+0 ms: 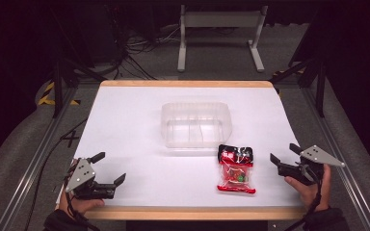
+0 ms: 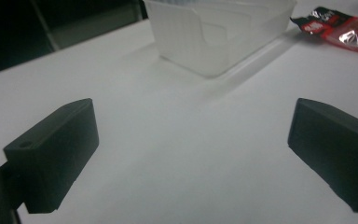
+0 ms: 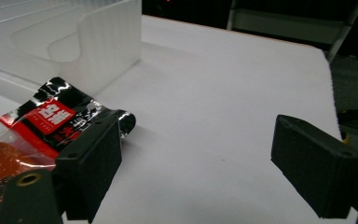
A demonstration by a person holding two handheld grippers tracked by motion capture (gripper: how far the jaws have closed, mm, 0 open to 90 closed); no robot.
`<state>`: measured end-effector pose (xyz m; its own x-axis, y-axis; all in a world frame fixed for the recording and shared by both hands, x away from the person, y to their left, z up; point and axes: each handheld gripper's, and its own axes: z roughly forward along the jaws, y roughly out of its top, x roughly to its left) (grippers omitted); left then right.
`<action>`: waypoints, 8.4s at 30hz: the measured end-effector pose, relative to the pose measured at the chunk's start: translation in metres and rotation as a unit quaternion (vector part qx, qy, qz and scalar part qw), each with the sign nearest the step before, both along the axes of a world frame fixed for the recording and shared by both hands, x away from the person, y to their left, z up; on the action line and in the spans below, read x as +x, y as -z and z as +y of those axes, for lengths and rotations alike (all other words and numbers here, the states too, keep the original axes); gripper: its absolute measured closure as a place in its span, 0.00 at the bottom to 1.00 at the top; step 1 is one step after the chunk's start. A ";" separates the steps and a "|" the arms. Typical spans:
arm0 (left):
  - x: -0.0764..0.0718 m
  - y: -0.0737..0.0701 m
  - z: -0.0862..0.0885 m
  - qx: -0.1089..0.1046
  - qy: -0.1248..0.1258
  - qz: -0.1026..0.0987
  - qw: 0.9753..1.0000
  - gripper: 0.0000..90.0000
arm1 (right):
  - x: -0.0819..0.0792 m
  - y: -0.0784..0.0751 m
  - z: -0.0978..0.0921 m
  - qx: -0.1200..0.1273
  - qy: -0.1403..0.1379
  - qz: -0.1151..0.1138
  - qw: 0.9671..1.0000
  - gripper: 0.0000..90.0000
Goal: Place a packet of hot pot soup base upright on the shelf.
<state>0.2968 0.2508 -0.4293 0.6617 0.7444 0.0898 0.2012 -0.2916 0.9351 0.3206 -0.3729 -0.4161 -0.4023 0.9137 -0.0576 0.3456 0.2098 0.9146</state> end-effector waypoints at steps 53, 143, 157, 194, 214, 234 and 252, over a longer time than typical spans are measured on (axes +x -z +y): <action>0.010 0.015 -0.030 0.072 0.014 0.056 0.996 0.07 | 0.065 0.029 0.065 0.099 -0.218 0.243 0.940 0.18; 0.012 0.012 -0.014 0.027 -0.007 0.053 0.998 0.07 | 0.009 -0.117 0.096 0.028 -0.241 -0.018 0.970 1.00; 0.012 0.012 -0.017 0.027 0.009 0.053 0.998 0.07 | 0.053 -0.139 0.143 0.030 -0.207 -0.038 0.977 1.00; 0.012 0.012 -0.022 0.022 0.039 0.052 0.998 0.07 | 0.152 -0.113 0.196 0.018 -0.053 -0.032 0.998 1.00; 0.011 0.012 -0.023 0.028 0.040 0.054 0.997 0.07 | 0.143 -0.090 0.201 0.010 -0.081 -0.011 0.997 1.00; 0.011 0.013 -0.017 0.020 0.031 0.058 0.998 0.07 | 0.113 -0.075 0.196 -0.019 -0.117 0.004 0.993 1.00; 0.012 0.014 -0.015 0.025 0.029 0.060 0.997 0.07 | 0.099 -0.066 0.174 -0.031 -0.123 0.001 0.992 1.00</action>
